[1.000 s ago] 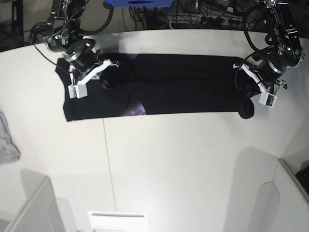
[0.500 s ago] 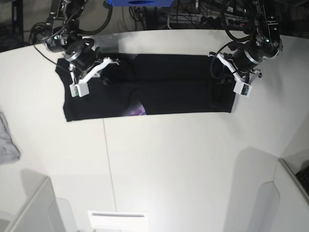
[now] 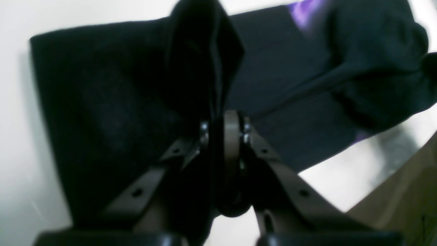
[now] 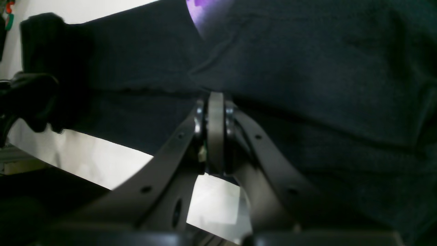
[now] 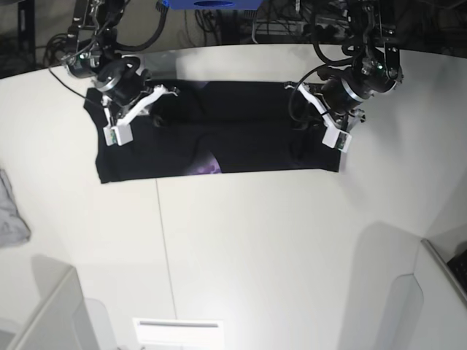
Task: Fold the T-shirt properly
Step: 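Lift the strip end with the left gripper and carry it toward the right gripper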
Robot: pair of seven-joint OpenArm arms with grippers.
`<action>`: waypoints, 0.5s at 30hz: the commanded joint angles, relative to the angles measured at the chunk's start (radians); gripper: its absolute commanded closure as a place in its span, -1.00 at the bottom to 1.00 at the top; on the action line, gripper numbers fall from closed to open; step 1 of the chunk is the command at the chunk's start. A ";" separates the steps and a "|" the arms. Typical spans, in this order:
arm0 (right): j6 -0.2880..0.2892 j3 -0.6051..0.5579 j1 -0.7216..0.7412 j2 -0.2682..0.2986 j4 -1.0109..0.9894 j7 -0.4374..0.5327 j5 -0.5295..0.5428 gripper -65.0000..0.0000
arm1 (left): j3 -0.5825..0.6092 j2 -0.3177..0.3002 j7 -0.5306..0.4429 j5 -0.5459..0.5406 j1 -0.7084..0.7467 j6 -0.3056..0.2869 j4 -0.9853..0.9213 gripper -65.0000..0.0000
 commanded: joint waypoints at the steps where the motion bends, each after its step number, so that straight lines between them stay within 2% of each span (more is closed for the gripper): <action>1: 0.006 0.003 0.002 0.003 0.016 0.016 0.014 1.00 | -0.001 0.004 -0.014 -0.008 -0.015 -0.003 0.015 1.00; 6: 0.006 0.003 0.002 0.003 0.016 0.016 0.014 1.00 | -0.004 0.051 0.101 -0.007 -0.075 -0.003 0.002 1.00; 12: 0.006 0.003 0.002 0.003 0.016 0.016 0.014 1.00 | 0.022 0.079 0.108 -0.005 -0.106 0.002 -0.006 1.00; 15: 0.006 0.003 0.002 0.003 0.016 0.016 0.014 1.00 | 0.068 0.080 0.108 -0.007 -0.110 0.068 -0.031 1.00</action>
